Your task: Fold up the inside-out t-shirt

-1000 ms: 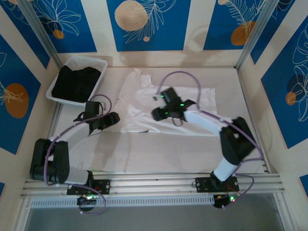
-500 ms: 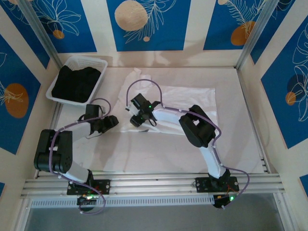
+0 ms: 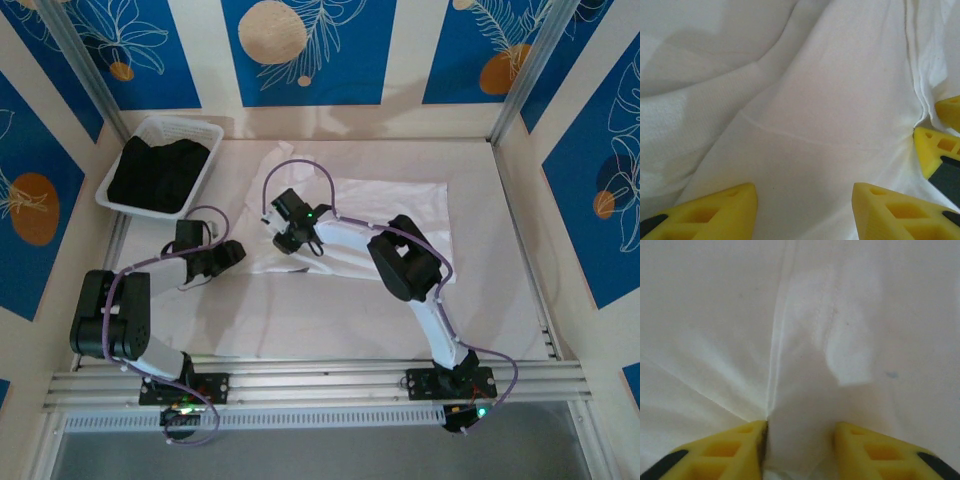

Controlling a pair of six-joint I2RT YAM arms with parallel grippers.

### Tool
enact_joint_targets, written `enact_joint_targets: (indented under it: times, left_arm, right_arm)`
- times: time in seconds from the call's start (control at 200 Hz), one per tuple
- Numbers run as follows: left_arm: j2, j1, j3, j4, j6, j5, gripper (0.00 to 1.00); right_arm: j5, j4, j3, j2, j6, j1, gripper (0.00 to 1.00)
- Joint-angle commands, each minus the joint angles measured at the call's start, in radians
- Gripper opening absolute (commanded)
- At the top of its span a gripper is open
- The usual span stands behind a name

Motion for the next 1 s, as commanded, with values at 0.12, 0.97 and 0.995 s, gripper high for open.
enact_joint_targets:
  times: [0.12, 0.97, 0.995]
  left_arm:
    - [0.021, 0.018, -0.044, -0.033, 0.04, -0.021, 0.53]
    - [-0.164, 0.012, -0.038, -0.118, 0.044, -0.061, 0.58]
    - [-0.176, 0.009, -0.036, -0.119, 0.04, -0.06, 0.58]
  right_arm:
    - [-0.02, -0.059, 0.104, 0.018, 0.118, -0.05, 0.16]
    - [-0.102, -0.242, -0.305, -0.403, 0.473, -0.341, 0.47]
    - [-0.11, -0.243, -0.353, -0.44, 0.483, -0.356, 0.48]
